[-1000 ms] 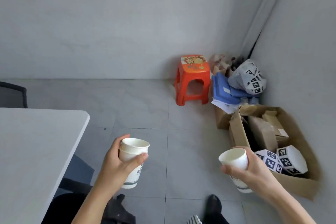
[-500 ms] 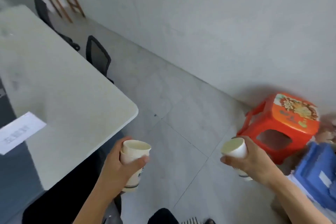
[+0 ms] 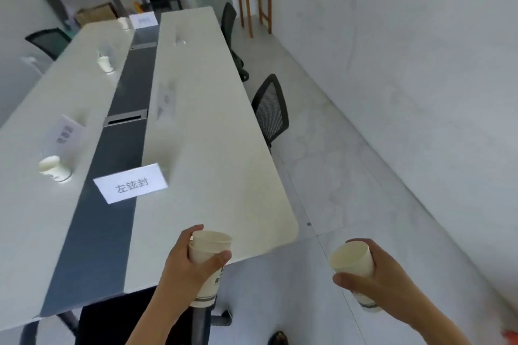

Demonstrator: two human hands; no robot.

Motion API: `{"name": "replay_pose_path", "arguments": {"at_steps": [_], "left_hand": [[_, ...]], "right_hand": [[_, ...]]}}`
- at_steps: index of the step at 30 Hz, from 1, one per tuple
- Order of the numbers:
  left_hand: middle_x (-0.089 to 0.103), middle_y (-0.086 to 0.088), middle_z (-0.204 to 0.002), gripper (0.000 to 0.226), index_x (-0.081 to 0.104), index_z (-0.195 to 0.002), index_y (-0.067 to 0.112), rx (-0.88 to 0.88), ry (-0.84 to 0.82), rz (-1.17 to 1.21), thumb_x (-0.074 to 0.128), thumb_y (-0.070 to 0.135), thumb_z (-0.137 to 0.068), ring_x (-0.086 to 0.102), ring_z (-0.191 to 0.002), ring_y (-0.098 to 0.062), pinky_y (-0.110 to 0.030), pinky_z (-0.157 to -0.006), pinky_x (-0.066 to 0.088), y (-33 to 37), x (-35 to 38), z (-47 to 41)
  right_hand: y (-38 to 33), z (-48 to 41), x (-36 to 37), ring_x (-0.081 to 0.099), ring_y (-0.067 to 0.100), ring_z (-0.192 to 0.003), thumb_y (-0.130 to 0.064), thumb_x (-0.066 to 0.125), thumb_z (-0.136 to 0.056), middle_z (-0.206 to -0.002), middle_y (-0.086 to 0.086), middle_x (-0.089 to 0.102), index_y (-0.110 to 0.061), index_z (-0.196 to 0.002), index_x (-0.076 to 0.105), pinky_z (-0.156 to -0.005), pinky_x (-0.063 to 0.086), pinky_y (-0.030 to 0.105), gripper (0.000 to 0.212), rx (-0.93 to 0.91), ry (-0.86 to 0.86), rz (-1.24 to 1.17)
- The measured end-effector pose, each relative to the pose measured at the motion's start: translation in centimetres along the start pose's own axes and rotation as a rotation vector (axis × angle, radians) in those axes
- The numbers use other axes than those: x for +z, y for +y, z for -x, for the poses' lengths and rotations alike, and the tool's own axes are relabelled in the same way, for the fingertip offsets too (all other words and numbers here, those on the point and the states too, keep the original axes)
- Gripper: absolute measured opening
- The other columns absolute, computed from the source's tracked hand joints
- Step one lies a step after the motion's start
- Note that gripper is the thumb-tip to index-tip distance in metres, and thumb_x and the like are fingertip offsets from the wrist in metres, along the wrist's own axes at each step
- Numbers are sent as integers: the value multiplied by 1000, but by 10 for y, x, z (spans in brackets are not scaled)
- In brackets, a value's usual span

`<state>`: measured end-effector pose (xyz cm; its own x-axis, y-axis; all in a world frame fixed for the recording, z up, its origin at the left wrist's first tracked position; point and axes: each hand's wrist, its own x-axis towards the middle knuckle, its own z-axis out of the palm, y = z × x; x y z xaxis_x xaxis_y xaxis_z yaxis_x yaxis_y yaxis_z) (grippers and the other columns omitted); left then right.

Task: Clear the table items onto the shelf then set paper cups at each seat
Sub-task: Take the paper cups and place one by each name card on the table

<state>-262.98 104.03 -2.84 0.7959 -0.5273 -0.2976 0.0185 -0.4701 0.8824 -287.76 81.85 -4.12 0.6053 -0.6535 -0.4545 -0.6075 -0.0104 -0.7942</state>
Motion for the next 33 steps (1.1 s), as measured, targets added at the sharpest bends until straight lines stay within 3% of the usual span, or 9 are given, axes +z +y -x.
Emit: {"name": "replay_pose_path", "arguments": {"at_steps": [7, 12, 15, 23, 26, 33], "left_hand": [[66, 2, -107, 64, 48, -123, 36, -41, 103, 41, 84, 27, -70, 65, -93, -15, -26, -72, 51, 29, -8, -57], [66, 1, -106, 66, 47, -126, 34, -142, 280, 69, 83, 27, -70, 66, -92, -18, -29, -74, 53, 27, -15, -88], [66, 1, -106, 68, 48, -127, 33, -180, 379, 81, 84, 27, -70, 67, -92, -18, -32, -78, 54, 37, -15, -104], [67, 1, -105, 65, 49, -123, 34, -332, 611, 159, 85, 27, -69, 67, -90, -13, -21, -70, 51, 34, -17, -104], [67, -1, -105, 64, 51, -120, 35, -408, 687, 181, 86, 28, -67, 67, -89, -12, -21, -70, 50, 21, -23, -99], [66, -1, -106, 66, 53, -123, 29, -501, 742, 247, 87, 21, -67, 66, -90, -14, -20, -68, 49, -20, -56, -116]], "right_hand": [[-60, -100, -20, 69, 14, -79, -41, 89, -55, -89, -4, 72, -31, -104, 60, -66, 54, 29, 58, -86, -67, 111], [-95, -197, -9, 67, 15, -84, -70, 74, -41, -90, -7, 71, -37, -100, 58, -75, 56, 39, 69, -164, -161, 219], [-127, -253, 7, 67, 15, -86, -72, 72, -40, -92, -8, 70, -39, -101, 57, -76, 56, 39, 71, -229, -262, 239], [-205, -361, 113, 64, 9, -94, -36, 88, -63, -100, -10, 67, -30, -107, 58, -74, 49, 26, 53, -369, -533, 200], [-226, -387, 162, 62, 9, -93, -31, 89, -63, -98, -12, 65, -25, -110, 58, -71, 45, 23, 57, -405, -551, 182], [-257, -438, 271, 62, 23, -99, -33, 86, -56, -104, -3, 64, -26, -112, 53, -80, 45, 30, 65, -395, -494, 213]]}}
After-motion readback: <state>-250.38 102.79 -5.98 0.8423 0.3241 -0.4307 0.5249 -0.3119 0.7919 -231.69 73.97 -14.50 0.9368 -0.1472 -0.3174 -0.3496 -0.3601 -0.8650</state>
